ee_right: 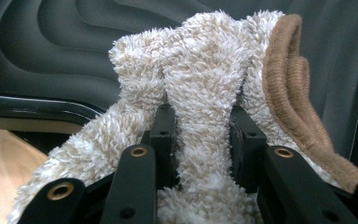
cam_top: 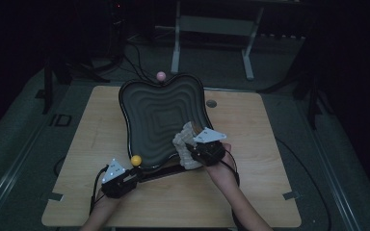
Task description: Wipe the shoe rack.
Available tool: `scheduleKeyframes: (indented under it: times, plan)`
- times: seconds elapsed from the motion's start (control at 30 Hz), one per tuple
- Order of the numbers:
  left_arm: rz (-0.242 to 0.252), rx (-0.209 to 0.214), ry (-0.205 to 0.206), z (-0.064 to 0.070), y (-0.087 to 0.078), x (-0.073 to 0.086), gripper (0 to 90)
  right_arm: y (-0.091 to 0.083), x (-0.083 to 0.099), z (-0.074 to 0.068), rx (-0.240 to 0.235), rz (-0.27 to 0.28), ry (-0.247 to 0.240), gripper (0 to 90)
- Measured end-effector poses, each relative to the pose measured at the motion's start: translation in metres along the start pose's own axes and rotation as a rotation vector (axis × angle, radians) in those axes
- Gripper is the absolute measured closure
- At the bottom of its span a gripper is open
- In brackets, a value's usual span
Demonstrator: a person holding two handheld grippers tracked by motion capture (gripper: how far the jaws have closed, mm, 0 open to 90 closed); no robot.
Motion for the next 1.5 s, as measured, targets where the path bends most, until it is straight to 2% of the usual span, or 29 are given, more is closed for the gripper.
scheduleKeyframes:
  times: [0.27, 0.43, 0.57, 0.6, 0.67, 0.7, 0.77, 0.83, 1.0, 1.07, 1.13, 1.2, 1.23, 1.27, 1.33, 1.4, 1.47, 1.5]
  plan:
    - [-0.001, -0.005, -0.009, -0.010, 0.010, -0.005, 70.6, 0.008, -0.003, 0.006, 0.016, 0.002, 0.010, 67.4]
    - [0.000, -0.014, -0.009, -0.015, 0.017, -0.009, 70.7, 0.014, -0.006, 0.013, 0.018, -0.004, 0.033, 67.1]
    - [-0.002, 0.000, -0.022, -0.017, 0.016, -0.008, 69.3, 0.015, -0.007, 0.015, 0.014, -0.007, 0.042, 66.8]
    - [-0.014, -0.001, -0.028, -0.018, 0.016, -0.008, 67.4, 0.015, -0.007, 0.015, 0.013, -0.005, 0.043, 66.8]
    - [-0.041, -0.011, -0.037, -0.019, 0.012, -0.006, 57.8, 0.015, -0.006, 0.015, 0.012, -0.003, 0.042, 66.8]
    - [-0.040, -0.007, -0.054, -0.018, 0.007, -0.006, 56.9, 0.015, -0.006, 0.015, 0.013, -0.004, 0.042, 66.7]
    - [-0.037, 0.001, -0.061, -0.018, -0.001, -0.007, 51.7, 0.015, -0.007, 0.015, 0.013, -0.007, 0.042, 66.7]
    - [-0.023, -0.003, -0.040, -0.015, -0.013, -0.011, 47.5, 0.015, -0.006, 0.015, 0.013, -0.006, 0.040, 66.7]
    - [0.051, -0.020, 0.007, -0.008, -0.044, -0.028, 41.0, 0.015, -0.007, 0.015, 0.013, -0.008, 0.038, 66.5]
    - [0.082, -0.019, 0.027, -0.004, -0.053, -0.035, 40.2, 0.015, -0.007, 0.015, 0.013, -0.009, 0.037, 66.5]
    - [0.111, -0.035, 0.052, -0.001, -0.059, -0.042, 39.7, 0.015, -0.007, 0.014, 0.014, -0.009, 0.036, 66.4]
    - [0.111, -0.035, 0.052, -0.001, -0.059, -0.042, 39.6, 0.015, -0.007, 0.015, 0.013, -0.009, 0.037, 66.4]
    - [0.148, -0.038, 0.067, 0.001, -0.061, -0.054, 37.7, 0.015, -0.007, 0.014, 0.013, -0.008, 0.036, 66.4]
    - [0.158, -0.031, 0.071, 0.002, -0.060, -0.058, 35.9, 0.015, -0.007, 0.014, 0.013, -0.008, 0.037, 66.4]
    - [0.181, -0.011, 0.118, 0.005, -0.057, -0.064, 36.7, 0.015, -0.007, 0.015, 0.012, -0.008, 0.038, 66.4]
    - [0.177, -0.008, 0.145, 0.007, -0.051, -0.070, 36.7, 0.015, -0.007, 0.015, 0.013, -0.008, 0.038, 66.4]
    - [0.179, 0.002, 0.134, 0.005, -0.044, -0.073, 36.3, 0.015, -0.007, 0.015, 0.012, -0.009, 0.038, 66.4]
    - [0.180, -0.005, 0.129, 0.004, -0.041, -0.074, 36.3, 0.015, -0.007, 0.015, 0.013, -0.009, 0.038, 66.4]
Point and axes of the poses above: each handheld gripper's, and its own axes: y roughly forward along the jaws, x roughly out of its underside, z roughly to its right, the point moved 2 cm from there along y, roughly forward along the jaws, and after that the axes turned 7 degrees about z, right-handed, at the moved point
